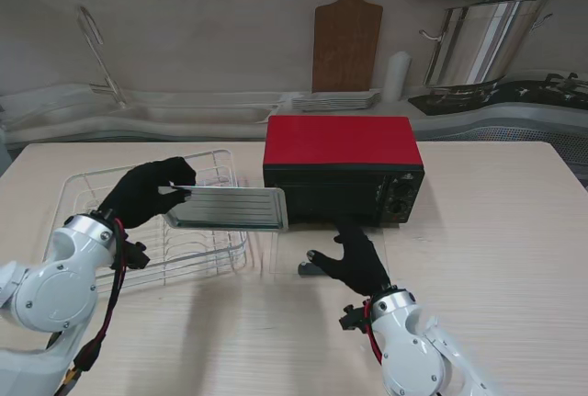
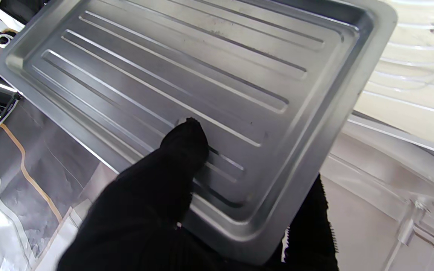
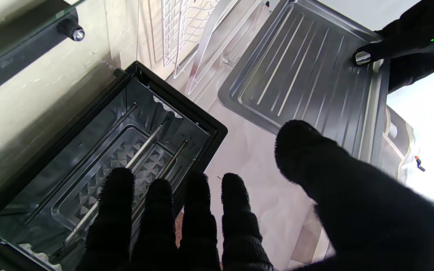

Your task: Slide the trays into the oven

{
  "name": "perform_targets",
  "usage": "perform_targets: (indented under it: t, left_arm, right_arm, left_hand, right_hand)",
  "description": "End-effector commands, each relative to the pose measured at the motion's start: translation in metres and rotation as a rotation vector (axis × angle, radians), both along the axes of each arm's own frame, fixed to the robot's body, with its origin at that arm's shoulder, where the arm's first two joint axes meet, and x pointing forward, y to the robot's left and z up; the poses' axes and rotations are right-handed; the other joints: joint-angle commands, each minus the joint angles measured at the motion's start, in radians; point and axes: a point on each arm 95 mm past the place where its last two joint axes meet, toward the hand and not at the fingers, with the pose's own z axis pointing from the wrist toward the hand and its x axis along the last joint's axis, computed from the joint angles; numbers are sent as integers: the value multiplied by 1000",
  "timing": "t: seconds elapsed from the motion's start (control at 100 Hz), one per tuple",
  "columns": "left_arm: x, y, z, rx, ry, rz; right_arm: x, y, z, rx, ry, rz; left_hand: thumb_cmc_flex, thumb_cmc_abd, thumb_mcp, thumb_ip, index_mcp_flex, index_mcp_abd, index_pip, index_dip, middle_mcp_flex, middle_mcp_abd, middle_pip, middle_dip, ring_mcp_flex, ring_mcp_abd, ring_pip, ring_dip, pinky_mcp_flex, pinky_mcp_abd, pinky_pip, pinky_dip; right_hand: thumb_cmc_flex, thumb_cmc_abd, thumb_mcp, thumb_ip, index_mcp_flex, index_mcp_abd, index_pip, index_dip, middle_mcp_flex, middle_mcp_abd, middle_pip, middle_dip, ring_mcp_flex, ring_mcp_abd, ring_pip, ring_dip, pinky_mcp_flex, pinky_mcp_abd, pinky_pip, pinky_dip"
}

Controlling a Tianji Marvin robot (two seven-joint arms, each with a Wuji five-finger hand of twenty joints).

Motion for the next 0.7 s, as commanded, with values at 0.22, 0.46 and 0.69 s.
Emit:
perform_targets:
  t: [0.22, 0.46, 0.69]
  left_arm:
    - [1, -25, 1, -19, 53, -97]
    - [4, -37, 0, -42, 64, -147]
    - [5, -46, -1, -53, 82, -194]
  right_arm:
    - [-7, 10, -11, 97, 29, 34]
    - [-6, 20, -17, 219, 26, 22]
    - [-3, 28, -20, 337, 7, 8]
  left_hand:
    - [65, 88, 149, 47, 83, -58, 182, 101, 106, 16, 145, 54, 52, 28, 72, 9, 7, 30, 65, 28]
    - [65, 88, 152, 47, 82, -58, 184, 96, 105, 14, 143, 54, 52, 26, 73, 5, 7, 29, 65, 29]
    - [63, 89, 154, 47, 81, -56, 185, 92, 106, 14, 143, 55, 53, 26, 74, 4, 9, 29, 65, 30]
  right_hand:
    - [12, -37, -69, -41, -50, -4, 27, 18, -44, 6, 30, 9, 11, -24, -8, 4, -11, -39, -26, 5]
    - [46, -101, 9, -57, 12, -16, 61, 29, 30, 7, 44, 14, 55, -36, 0, 7, 13, -72, -32, 2]
    - [116, -157, 107, -78, 109, -51, 88, 53, 154, 0, 42, 21, 201, -30, 17, 14, 159, -70, -3, 14]
